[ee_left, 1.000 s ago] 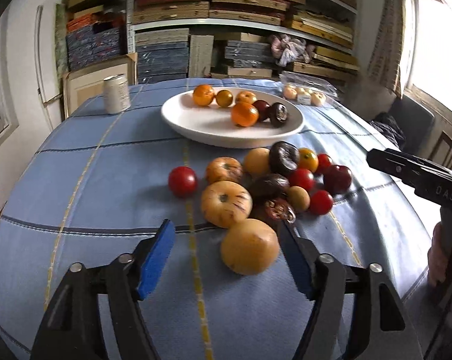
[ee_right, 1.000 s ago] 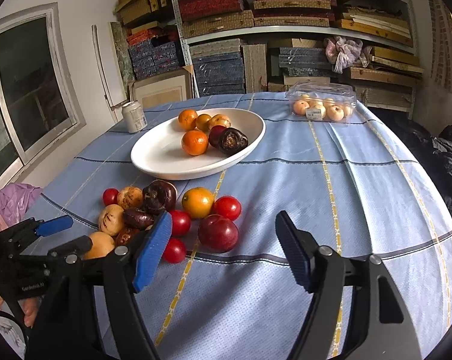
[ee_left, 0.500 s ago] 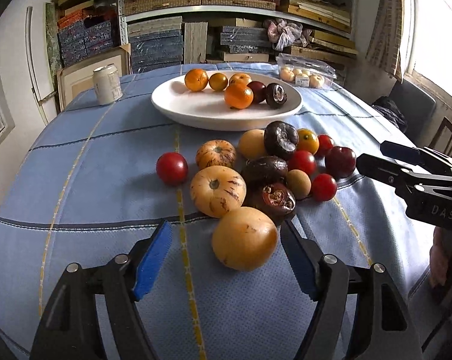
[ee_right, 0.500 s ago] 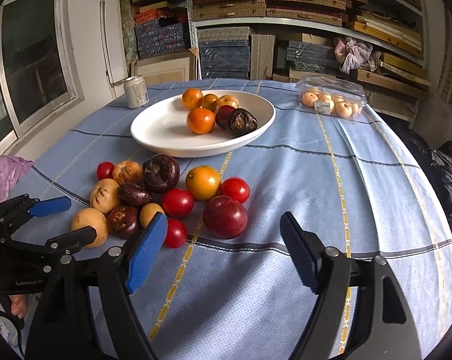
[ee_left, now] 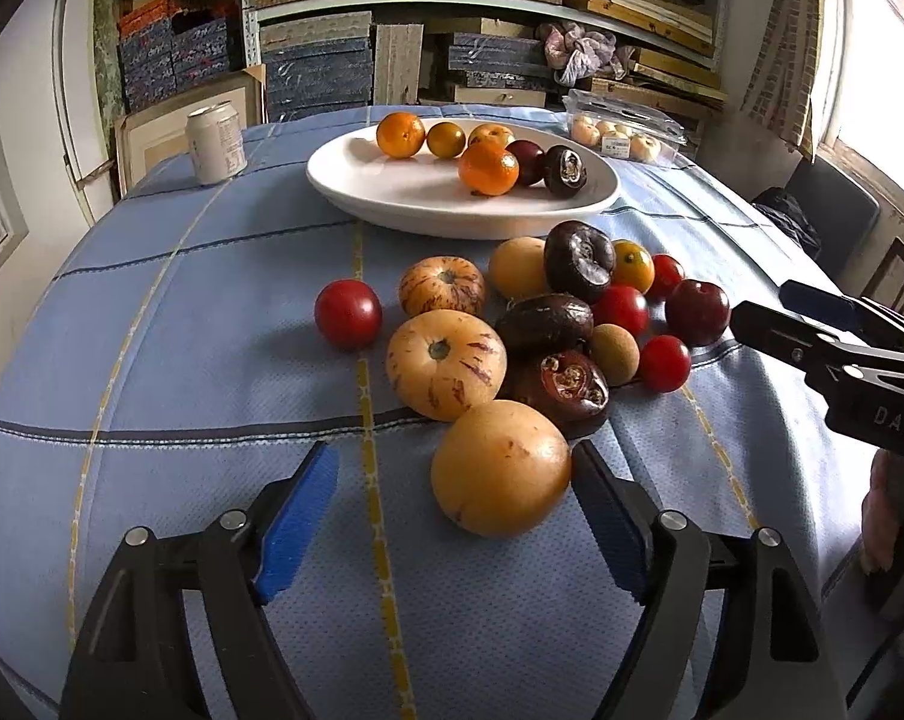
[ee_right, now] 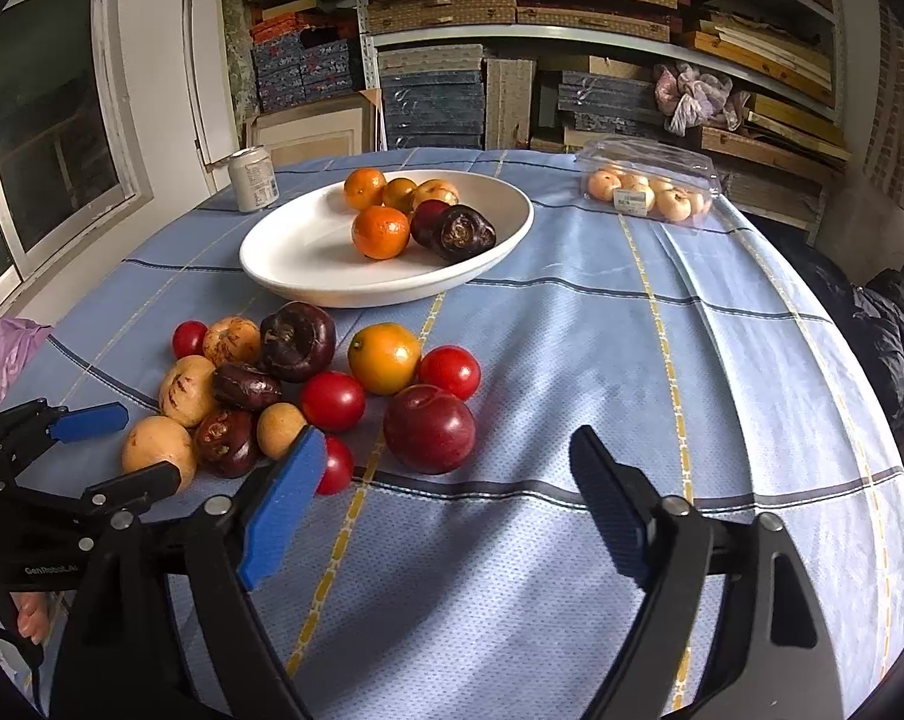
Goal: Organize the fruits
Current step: 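Withdraw both open tools from the plate back to the fruit pile, then grasp a yellow round fruit with the left tool while the right tool grasps a large red plum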
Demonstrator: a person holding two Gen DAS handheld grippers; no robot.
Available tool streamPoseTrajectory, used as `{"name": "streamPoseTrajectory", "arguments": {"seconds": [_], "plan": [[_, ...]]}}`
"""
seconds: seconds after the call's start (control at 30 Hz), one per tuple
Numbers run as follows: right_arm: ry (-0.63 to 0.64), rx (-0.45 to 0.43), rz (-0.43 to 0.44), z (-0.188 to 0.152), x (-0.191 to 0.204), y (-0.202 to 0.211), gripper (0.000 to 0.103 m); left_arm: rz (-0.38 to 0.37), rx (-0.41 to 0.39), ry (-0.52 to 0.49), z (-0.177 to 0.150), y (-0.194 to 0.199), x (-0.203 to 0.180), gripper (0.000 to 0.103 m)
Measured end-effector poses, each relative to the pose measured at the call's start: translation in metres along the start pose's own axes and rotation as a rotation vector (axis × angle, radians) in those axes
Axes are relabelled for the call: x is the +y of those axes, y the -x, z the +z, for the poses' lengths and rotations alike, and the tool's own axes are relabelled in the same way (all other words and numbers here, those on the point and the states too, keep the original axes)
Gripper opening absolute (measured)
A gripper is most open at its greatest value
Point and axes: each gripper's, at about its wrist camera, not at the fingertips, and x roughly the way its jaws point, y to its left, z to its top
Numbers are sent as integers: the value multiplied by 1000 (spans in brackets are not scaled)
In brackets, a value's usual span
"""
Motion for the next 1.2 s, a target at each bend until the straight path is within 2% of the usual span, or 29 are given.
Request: {"name": "streamPoseTrajectory", "arguments": {"seconds": [0.2,0.37,0.77,0.83,1.0,1.13,1.2], "plan": [[-4,-3,1,0,-2,1,84,32,23,45,1,-4,11,83],[-5,-1,4,0,-1,1,84,46,8,82,1,1,22,83],[27,14,-3,-2,5,-8,84,43,16,60,-1,1,18,82],[36,19,-11,-2,6,-11,83,43,19,57,-2,0,18,81],[37,61,-6,1,6,-24,70,46,27,53,-3,-1,17,81],[23,97,-1,4,5,-35,66,46,33,55,-3,-2,17,81],[21,110,-2,5,5,-38,60,46,35,56,-3,-3,18,81]]}}
